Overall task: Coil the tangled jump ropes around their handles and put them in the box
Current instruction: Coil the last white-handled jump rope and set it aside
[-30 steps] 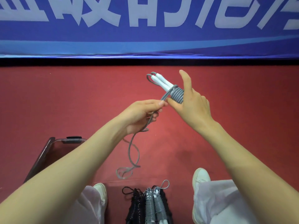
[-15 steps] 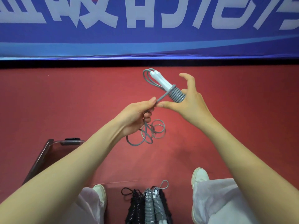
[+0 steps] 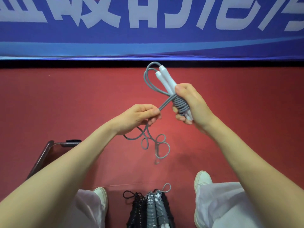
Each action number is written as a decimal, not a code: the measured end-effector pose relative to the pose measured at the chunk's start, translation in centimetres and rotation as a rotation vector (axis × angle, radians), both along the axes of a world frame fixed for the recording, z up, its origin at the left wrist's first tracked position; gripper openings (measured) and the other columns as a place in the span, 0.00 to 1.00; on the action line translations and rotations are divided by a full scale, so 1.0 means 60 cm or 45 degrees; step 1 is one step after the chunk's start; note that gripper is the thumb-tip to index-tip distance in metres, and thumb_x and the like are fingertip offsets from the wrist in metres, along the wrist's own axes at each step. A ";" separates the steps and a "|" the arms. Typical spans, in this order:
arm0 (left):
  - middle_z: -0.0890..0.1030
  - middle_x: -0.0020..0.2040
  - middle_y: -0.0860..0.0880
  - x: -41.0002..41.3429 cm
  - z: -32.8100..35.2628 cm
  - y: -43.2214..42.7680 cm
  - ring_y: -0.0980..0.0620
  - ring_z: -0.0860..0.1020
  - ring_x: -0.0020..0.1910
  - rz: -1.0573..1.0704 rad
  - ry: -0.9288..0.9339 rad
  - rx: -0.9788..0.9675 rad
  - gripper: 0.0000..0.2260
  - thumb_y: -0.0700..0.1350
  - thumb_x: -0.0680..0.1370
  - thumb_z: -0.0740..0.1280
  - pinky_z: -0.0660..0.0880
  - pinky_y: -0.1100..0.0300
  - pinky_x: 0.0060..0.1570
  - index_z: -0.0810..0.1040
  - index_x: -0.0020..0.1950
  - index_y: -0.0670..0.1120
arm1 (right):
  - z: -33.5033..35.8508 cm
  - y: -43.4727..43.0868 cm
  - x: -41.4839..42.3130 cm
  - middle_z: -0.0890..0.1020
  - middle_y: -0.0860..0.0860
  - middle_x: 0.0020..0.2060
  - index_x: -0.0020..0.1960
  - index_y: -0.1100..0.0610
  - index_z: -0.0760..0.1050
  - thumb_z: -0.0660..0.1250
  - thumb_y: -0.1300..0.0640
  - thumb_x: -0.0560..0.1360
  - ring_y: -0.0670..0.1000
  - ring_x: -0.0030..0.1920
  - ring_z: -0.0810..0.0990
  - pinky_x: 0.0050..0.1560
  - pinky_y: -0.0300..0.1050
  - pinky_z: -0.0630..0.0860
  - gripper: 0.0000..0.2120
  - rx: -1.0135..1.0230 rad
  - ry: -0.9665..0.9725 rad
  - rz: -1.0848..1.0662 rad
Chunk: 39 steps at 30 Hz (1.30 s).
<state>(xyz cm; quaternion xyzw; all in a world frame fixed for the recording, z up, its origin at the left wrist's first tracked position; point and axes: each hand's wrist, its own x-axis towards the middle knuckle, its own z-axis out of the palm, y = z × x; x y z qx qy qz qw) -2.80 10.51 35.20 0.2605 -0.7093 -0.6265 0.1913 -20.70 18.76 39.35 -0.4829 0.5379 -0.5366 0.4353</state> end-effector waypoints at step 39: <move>0.79 0.37 0.49 -0.013 0.015 0.019 0.54 0.71 0.30 0.027 0.040 0.456 0.23 0.60 0.72 0.61 0.72 0.63 0.36 0.79 0.52 0.42 | -0.025 -0.017 0.002 0.75 0.56 0.51 0.74 0.48 0.63 0.62 0.43 0.78 0.63 0.46 0.80 0.36 0.49 0.65 0.26 -0.220 1.816 -0.572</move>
